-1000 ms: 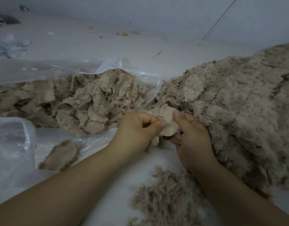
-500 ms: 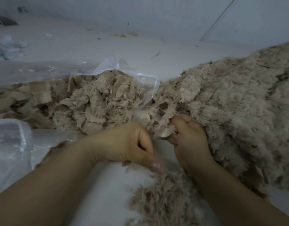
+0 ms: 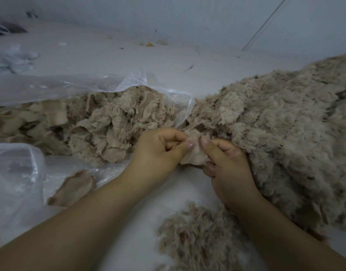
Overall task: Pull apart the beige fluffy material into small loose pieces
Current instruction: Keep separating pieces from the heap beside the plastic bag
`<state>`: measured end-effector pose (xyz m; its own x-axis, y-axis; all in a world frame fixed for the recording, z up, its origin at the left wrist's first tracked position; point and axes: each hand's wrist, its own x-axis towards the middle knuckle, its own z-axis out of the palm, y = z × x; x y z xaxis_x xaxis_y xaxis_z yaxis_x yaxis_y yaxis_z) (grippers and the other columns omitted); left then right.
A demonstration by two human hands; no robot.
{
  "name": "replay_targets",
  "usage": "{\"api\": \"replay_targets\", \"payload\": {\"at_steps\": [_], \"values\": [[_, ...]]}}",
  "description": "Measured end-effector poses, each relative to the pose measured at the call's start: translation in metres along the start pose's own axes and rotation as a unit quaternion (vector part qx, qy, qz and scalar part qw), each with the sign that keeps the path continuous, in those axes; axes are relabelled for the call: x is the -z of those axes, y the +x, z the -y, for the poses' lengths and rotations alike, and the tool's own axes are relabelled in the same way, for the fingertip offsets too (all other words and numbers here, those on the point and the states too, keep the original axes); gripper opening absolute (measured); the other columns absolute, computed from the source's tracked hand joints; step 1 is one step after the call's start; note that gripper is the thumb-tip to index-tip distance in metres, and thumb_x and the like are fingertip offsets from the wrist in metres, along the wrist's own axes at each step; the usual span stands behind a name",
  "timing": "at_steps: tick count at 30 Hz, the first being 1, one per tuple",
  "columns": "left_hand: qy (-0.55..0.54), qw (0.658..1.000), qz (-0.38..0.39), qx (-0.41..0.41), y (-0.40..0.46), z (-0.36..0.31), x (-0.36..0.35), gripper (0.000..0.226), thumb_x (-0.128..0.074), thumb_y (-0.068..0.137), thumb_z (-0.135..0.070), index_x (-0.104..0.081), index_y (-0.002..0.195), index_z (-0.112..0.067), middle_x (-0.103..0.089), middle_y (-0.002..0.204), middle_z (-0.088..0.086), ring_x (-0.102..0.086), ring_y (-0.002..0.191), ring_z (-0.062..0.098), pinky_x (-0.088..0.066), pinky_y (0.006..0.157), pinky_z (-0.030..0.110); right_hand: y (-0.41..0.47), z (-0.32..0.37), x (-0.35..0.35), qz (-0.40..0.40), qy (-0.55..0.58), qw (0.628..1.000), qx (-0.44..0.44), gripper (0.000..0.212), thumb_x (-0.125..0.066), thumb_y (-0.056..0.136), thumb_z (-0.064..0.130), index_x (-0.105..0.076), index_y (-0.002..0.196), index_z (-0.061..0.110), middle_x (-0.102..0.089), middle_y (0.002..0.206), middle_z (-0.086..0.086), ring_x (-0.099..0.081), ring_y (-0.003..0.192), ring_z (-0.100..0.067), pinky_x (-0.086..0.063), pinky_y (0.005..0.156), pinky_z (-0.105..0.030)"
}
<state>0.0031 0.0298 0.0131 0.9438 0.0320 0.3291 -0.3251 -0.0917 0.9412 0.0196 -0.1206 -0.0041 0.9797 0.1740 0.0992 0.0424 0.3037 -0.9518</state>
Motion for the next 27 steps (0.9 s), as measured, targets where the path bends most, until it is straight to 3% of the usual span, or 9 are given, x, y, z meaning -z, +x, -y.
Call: {"api": "replay_targets", "payload": {"at_steps": [2,6,10,12,14,17,19,23,27], "values": [[-0.041,0.998,-0.040,-0.012,0.000,-0.002,0.002,0.024,-0.067,0.087,-0.002,-0.070,0.069,-0.018,-0.052,0.042,-0.006,-0.037,0.034,0.000,-0.031,0.039,0.011,0.002,-0.002,0.000,-0.012,0.004,1.000,-0.003,0.031,-0.064,0.084,0.039,-0.065,0.060,0.020,-0.034,0.049,0.007,-0.025,0.043,-0.007,-0.026,0.041,-0.019],[-0.124,0.979,-0.156,-0.038,0.009,-0.011,0.017,0.021,-0.060,0.092,-0.006,-0.058,0.075,-0.019,-0.048,0.041,-0.001,-0.032,0.029,0.011,-0.030,0.037,0.017,0.002,-0.004,0.001,-0.025,-0.014,1.000,-0.003,0.032,-0.060,0.093,0.035,-0.070,0.067,0.019,-0.031,0.048,0.006,-0.021,0.044,-0.011,-0.021,0.042,-0.020],[-0.111,0.961,-0.254,0.019,0.023,-0.006,0.033,0.026,-0.051,0.092,0.001,-0.045,0.106,-0.020,-0.071,0.075,0.005,-0.046,0.039,0.018,-0.047,0.041,0.030,0.001,-0.003,0.000,-0.008,-0.049,0.999,0.000,0.024,-0.055,0.095,0.023,-0.077,0.087,0.025,-0.039,0.050,0.009,-0.023,0.046,-0.011,-0.019,0.043,-0.024],[-0.073,0.966,-0.240,0.057,0.024,0.000,0.033,0.043,-0.053,0.091,0.002,-0.036,0.127,-0.017,-0.072,0.093,0.006,-0.048,0.037,0.017,-0.049,0.041,0.032,0.002,-0.002,-0.001,-0.005,-0.051,0.999,-0.005,0.021,-0.057,0.093,0.022,-0.077,0.088,0.027,-0.040,0.050,0.008,-0.025,0.046,-0.010,-0.022,0.042,-0.022],[-0.013,0.976,-0.213,0.047,0.023,0.005,0.030,0.052,-0.054,0.091,0.000,-0.033,0.133,-0.023,-0.068,0.093,0.002,-0.048,0.037,0.012,-0.045,0.037,0.028,0.003,-0.002,-0.001,-0.012,-0.049,0.999,-0.015,0.025,-0.056,0.095,0.015,-0.078,0.088,0.026,-0.041,0.051,0.006,-0.027,0.045,-0.009,-0.025,0.041,-0.021],[0.136,0.977,-0.159,-0.029,0.020,0.009,0.025,0.039,-0.061,0.087,-0.003,-0.050,0.111,-0.032,-0.061,0.083,-0.007,-0.053,0.050,0.006,-0.045,0.043,0.023,0.003,-0.003,0.000,-0.016,-0.052,0.998,-0.016,0.028,-0.056,0.096,0.012,-0.078,0.087,0.027,-0.041,0.051,0.006,-0.028,0.045,-0.009,-0.027,0.041,-0.021],[0.221,0.968,-0.099,-0.061,0.016,0.012,0.021,0.038,-0.067,0.083,-0.003,-0.056,0.109,-0.029,-0.059,0.086,-0.009,-0.051,0.054,0.005,-0.044,0.051,0.018,0.003,-0.004,-0.001,-0.013,-0.052,0.999,-0.012,0.029,-0.056,0.096,0.012,-0.077,0.087,0.028,-0.043,0.050,0.007,-0.029,0.044,-0.008,-0.027,0.040,-0.020],[0.289,0.955,-0.054,-0.047,0.012,0.014,0.021,0.070,-0.064,0.084,-0.009,-0.035,0.145,-0.029,-0.056,0.104,-0.015,-0.054,0.048,0.002,-0.040,0.051,0.015,0.004,-0.006,0.000,-0.012,-0.054,0.998,-0.012,0.030,-0.055,0.098,0.010,-0.077,0.085,0.027,-0.046,0.051,0.009,-0.031,0.043,-0.007,-0.028,0.040,-0.019],[0.298,0.949,-0.094,0.034,0.022,0.015,0.028,0.053,-0.057,0.083,-0.008,-0.049,0.134,-0.019,-0.053,0.095,-0.020,-0.055,0.089,0.011,-0.037,0.076,0.020,0.005,-0.007,0.001,-0.013,-0.055,0.998,-0.013,0.030,-0.055,0.097,0.011,-0.077,0.084,0.027,-0.043,0.050,0.006,-0.030,0.044,-0.008,-0.028,0.041,-0.020]]}}
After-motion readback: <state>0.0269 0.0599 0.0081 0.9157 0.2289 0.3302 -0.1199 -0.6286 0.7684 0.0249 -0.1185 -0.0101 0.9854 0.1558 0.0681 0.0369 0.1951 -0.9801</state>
